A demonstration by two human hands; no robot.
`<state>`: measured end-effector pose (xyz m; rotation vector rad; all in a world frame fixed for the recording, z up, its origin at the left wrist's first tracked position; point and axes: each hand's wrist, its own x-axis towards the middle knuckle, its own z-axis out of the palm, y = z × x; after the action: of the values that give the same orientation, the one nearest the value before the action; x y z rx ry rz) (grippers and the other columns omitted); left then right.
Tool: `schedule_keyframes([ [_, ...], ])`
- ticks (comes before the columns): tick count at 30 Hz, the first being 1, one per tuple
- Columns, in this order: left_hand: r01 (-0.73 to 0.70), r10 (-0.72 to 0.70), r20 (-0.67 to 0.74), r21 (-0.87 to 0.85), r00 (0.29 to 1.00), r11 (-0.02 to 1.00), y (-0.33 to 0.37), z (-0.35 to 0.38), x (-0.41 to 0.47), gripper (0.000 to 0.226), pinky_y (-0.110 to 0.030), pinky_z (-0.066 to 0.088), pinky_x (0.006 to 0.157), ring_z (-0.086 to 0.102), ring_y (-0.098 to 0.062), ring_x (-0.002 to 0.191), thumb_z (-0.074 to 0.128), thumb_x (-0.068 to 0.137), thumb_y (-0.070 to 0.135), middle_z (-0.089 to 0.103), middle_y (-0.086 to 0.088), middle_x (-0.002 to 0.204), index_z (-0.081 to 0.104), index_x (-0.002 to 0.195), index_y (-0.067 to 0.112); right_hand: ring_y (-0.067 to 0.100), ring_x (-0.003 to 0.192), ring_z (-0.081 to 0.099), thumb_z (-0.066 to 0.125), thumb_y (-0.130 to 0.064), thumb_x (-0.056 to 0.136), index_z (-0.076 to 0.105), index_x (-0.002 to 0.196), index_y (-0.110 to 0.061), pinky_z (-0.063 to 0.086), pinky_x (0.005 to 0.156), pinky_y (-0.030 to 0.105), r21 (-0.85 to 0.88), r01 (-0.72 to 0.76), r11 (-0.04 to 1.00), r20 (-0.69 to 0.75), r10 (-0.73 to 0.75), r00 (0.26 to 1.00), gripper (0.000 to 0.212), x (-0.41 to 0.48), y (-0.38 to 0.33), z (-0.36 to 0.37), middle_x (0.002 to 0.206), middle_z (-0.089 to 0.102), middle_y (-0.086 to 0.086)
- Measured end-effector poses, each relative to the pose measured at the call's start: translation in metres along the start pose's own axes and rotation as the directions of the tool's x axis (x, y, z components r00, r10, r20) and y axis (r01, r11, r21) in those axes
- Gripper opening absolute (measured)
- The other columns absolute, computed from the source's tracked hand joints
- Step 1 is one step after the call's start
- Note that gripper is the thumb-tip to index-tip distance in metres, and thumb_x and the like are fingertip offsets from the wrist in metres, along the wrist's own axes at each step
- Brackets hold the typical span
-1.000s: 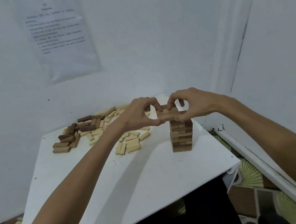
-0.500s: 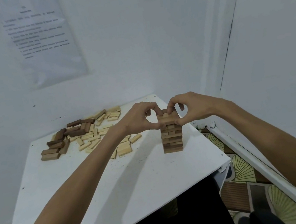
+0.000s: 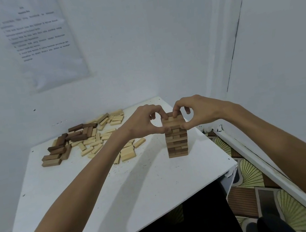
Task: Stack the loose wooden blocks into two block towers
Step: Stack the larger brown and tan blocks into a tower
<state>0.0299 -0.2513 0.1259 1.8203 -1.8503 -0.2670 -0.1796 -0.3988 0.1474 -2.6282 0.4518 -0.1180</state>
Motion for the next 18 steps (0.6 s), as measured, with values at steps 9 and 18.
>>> schedule_keyframes([
  [9, 0.016, -0.016, -0.002, -0.01, 1.0, 1.0, -0.004, 0.002, -0.001, 0.037, -0.03, 0.046, 0.079, 0.054, -0.009, 0.09, 0.088, 0.076, 0.046, 0.06, 0.033, 0.09, 0.071, 0.105, 0.031, 0.02, 0.102, 0.056, 0.081, -0.034, 0.08, 0.062, 0.113, -0.037, 0.051, 0.085, 0.037, -0.007, -0.003, 1.0, 0.001, 0.003, 1.0, 0.038, 0.003, 0.002, 0.002, 0.114, 0.061, -0.013],
  [18, 0.051, -0.05, 0.011, -0.091, 0.999, 0.995, -0.01, 0.005, -0.001, 0.056, -0.039, 0.054, 0.083, 0.058, -0.011, 0.096, 0.083, 0.07, 0.058, 0.066, 0.023, 0.114, 0.059, 0.116, 0.037, 0.017, 0.102, 0.058, 0.08, -0.041, 0.079, 0.051, 0.13, -0.038, 0.053, 0.084, 0.036, 0.01, -0.035, 0.999, 0.002, 0.035, 0.999, 0.059, 0.002, 0.006, 0.004, 0.122, 0.057, -0.022],
])
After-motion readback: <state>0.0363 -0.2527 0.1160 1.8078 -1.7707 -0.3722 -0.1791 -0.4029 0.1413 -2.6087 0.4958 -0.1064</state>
